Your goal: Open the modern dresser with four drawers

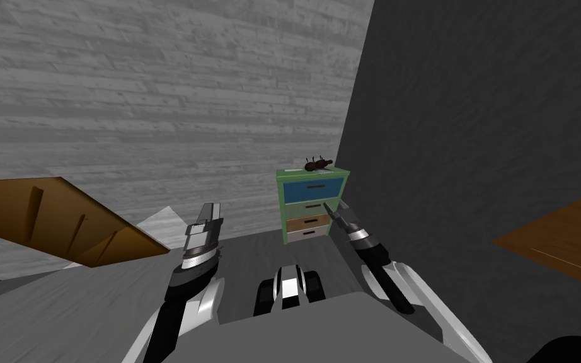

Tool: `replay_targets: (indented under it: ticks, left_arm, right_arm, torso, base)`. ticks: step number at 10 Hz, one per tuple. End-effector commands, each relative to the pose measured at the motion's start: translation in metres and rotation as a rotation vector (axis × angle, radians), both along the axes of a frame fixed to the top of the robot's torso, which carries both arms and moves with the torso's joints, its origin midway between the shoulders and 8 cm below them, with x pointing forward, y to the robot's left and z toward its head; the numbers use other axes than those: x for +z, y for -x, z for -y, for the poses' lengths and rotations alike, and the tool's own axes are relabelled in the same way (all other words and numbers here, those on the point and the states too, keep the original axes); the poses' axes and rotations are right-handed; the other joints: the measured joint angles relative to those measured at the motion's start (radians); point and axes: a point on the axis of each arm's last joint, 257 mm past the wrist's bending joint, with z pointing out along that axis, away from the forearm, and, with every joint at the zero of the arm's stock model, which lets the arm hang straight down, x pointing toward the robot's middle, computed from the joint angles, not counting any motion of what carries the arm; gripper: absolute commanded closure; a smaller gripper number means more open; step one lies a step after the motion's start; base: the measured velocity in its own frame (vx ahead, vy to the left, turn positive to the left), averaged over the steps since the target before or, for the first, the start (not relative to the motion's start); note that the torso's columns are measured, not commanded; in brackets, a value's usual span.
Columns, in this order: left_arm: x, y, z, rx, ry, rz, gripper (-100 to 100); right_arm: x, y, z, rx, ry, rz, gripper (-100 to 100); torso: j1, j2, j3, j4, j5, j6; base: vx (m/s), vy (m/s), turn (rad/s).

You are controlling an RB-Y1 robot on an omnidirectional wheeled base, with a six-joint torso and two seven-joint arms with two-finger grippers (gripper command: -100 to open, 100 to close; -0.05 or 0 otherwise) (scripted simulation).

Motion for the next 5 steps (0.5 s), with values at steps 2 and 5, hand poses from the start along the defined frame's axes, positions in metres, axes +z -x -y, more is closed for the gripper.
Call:
replay_targets:
  ticks: [2,5]
  left_arm:
    - [0.000,0.000,0.000,0.000,0.000,0.000,0]
    - [0.000,0.000,0.000,0.000,0.000,0.000,0]
  right_arm:
    - [-0.018,-0.005,0.012,-0.087,0.166,-0.041,-100]
    - [-0.027,-0.007,0.017,-0.128,0.256,-0.060,-100]
  torso:
    - [0.000,-0.001,0.000,0.000,0.000,0.000]
    - [0.001,-0.001,-0.001,0.000,0.000,0.000]
  base:
    - [0.080,0.052,0.007]
    - [0.082,0.043,0.010]
